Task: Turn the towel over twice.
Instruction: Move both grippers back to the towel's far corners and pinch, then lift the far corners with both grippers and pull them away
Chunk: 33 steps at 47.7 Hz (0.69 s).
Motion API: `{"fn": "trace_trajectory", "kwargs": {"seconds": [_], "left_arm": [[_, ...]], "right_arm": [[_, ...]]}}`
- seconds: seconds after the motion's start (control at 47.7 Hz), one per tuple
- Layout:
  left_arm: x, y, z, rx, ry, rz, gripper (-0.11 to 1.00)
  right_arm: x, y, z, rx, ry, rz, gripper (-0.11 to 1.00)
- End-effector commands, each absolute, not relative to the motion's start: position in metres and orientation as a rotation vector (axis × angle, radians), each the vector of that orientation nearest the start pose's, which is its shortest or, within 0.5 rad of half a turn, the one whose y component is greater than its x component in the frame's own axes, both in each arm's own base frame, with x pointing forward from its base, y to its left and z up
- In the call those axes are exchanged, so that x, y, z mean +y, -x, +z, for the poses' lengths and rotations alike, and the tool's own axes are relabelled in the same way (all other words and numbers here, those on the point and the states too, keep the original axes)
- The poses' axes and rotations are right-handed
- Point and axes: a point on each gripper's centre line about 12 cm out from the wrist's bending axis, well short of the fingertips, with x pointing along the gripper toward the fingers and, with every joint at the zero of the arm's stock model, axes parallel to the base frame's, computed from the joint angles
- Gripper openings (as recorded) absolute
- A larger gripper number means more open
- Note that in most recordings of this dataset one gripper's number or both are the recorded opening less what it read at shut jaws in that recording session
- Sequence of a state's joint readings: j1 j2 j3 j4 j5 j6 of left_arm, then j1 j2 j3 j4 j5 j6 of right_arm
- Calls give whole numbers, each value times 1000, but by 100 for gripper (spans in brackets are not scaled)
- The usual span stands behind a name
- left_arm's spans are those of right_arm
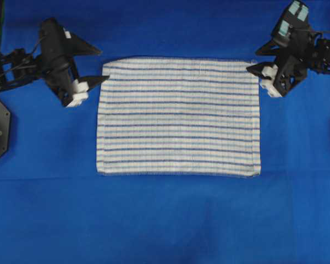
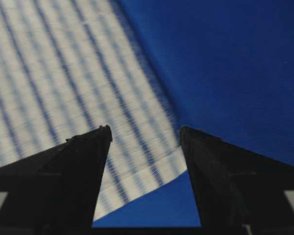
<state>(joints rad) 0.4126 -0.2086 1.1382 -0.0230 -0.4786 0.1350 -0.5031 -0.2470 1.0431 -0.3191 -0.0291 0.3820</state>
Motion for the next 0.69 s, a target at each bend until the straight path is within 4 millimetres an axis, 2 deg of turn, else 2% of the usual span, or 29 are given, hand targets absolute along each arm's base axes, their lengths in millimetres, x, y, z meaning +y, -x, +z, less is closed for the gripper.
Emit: {"fn": "trace_trajectory", "kwargs": {"seconds": [0.0, 0.273, 0.546, 0.629, 0.671], "left_arm": [[125, -265, 137, 463, -18, 415, 76], [142, -270, 107, 507, 1, 452, 76], [147, -270, 91, 556, 19, 463, 74], [147, -269, 89, 568, 23, 463, 69], [147, -268, 88, 577, 25, 463, 63]], "right_arm": [[-142, -250, 134, 718, -250, -497, 62], [-155, -247, 102, 787, -285, -517, 62], [-154, -247, 90, 818, -296, -513, 61], [-155, -247, 90, 820, -294, -512, 56], [-155, -247, 90, 819, -290, -510, 50]]}}
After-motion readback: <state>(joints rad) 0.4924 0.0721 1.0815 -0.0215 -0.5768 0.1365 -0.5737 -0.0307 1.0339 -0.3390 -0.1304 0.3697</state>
